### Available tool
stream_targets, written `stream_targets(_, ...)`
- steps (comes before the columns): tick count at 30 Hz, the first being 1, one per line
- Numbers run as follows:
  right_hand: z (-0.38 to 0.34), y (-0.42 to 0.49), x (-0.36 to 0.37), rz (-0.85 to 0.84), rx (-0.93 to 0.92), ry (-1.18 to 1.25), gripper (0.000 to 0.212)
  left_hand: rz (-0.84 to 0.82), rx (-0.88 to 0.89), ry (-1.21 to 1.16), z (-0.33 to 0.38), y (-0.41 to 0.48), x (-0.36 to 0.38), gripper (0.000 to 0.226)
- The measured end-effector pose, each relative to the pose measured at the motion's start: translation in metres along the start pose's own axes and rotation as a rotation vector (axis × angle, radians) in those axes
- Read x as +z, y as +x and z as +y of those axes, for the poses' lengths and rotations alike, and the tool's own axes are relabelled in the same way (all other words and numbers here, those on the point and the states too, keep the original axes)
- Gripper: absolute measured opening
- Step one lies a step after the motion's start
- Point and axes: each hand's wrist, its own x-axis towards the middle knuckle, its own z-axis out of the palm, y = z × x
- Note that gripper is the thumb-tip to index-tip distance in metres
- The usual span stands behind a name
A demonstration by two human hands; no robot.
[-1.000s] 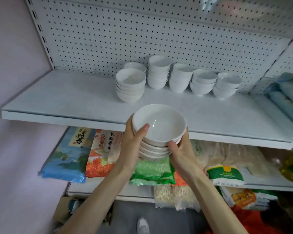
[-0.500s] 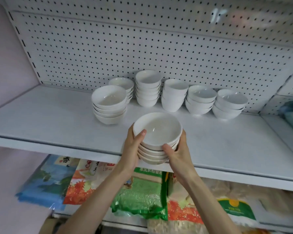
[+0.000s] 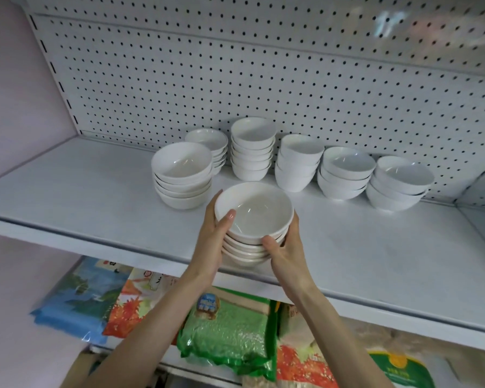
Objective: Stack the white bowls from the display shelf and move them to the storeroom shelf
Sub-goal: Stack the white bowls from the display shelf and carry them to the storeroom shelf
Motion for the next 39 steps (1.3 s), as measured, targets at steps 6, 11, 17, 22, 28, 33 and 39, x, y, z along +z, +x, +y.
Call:
stream_targets(6, 0.003, 0.022, -0.004, -0.058, 0.003, -0.037, 0.076, 0.040, 0.018, 0.122, 0.008, 0.012, 0.003, 0.075)
stream_targets(11, 0.009, 0.021, -0.007, -0.061, -0.003, -0.077, 0.083, 0.066, 0.076, 0.314, 0.015, 0.013, 0.007, 0.055)
stream_targets(17, 0.011, 0.018, -0.012, -0.103, -0.018, -0.098, 0.087, 0.086, 0.113, 0.379, 0.013, 0.010, 0.008, 0.052)
stream_targets(22, 0.010, 0.020, -0.005, -0.073, -0.022, -0.086, 0.109, 0.150, 0.147, 0.357, 0.007, 0.009, 0.012, 0.016)
stream_targets(28, 0.008, 0.024, -0.006, -0.073, -0.042, -0.113, 0.097, 0.218, 0.169, 0.289, -0.006, 0.011, 0.012, 0.046)
stream_targets(33, 0.008, 0.022, -0.005, -0.059, -0.050, -0.088, 0.107, 0.215, 0.172, 0.296, -0.009, 0.014, 0.012, 0.054)
stream_targets(39, 0.020, 0.010, -0.002, -0.092, -0.059, -0.104, 0.125, 0.193, 0.180, 0.278, -0.009, 0.015, 0.011, 0.053)
